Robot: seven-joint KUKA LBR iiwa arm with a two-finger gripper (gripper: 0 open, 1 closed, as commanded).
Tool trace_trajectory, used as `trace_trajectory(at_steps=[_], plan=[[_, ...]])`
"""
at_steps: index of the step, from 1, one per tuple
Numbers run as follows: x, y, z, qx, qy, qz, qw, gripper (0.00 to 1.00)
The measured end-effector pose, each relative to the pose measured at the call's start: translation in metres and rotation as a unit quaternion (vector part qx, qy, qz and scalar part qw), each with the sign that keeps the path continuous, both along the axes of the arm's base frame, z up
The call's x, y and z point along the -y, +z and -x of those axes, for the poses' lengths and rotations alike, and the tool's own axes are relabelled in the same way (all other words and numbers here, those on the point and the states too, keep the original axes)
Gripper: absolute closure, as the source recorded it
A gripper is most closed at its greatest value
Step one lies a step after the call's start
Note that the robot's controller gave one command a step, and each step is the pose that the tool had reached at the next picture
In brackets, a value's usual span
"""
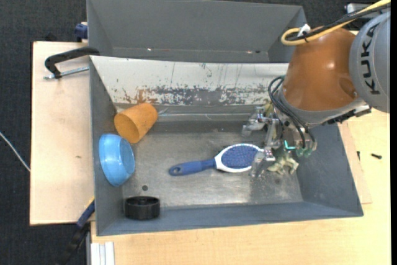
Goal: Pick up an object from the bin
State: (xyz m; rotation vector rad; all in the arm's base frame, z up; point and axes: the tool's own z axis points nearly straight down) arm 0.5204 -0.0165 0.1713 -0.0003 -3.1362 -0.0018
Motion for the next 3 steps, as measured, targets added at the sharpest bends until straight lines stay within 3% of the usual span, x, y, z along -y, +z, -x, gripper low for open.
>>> trace_trajectory(at_steps=[1,2,3], plan=[[-0.023,-0.101,-0.005,0.0059,-0.006,-0.001,1.0000,0.00],[-0.026,-0.069,0.004,0.0061,0.005,0.000,1.0000,0.00],[-0.015,-0.069,0.002,0.0053,-0.002,0.000,1.0000,0.00]])
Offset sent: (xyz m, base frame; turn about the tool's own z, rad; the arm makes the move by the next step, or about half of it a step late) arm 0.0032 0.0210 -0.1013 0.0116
